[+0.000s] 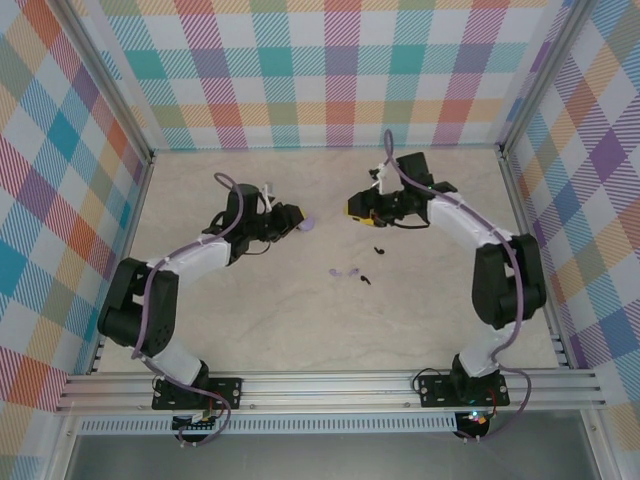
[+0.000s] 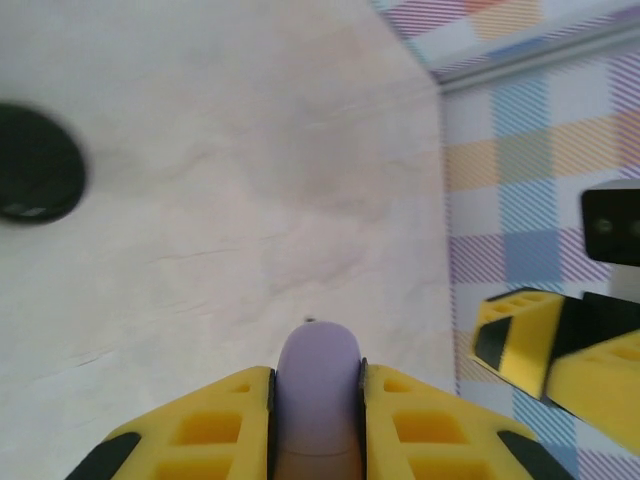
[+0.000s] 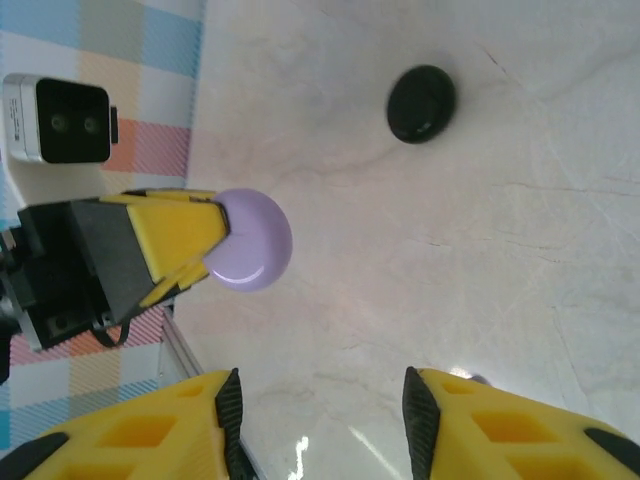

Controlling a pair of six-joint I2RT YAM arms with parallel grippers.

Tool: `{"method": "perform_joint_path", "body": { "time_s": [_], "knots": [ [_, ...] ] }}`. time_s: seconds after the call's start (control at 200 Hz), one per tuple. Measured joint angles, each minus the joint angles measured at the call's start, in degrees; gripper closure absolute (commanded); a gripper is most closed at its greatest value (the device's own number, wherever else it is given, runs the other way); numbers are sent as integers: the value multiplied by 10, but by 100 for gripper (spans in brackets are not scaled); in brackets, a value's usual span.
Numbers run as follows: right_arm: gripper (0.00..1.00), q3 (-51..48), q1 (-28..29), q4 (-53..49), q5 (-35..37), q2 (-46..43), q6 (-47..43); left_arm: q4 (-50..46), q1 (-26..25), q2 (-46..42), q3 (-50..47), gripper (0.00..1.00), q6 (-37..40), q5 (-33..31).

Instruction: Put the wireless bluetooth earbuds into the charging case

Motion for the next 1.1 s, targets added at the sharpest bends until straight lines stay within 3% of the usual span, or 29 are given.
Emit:
{"method": "perform_joint_path", "body": {
  "time_s": [0.21,0.495,1.1],
  "knots": [
    [46,-3,-7,5,-71,-66,-40,-3,0,-67,52,88,57,64],
    [44,-2,3,46,-135,-72,-36,-10,-14,-110,89,87,97,130],
    [51,41,44,93,-182,-72,-19,-46,-41,-111,99,87,132,156]
  ]
}}
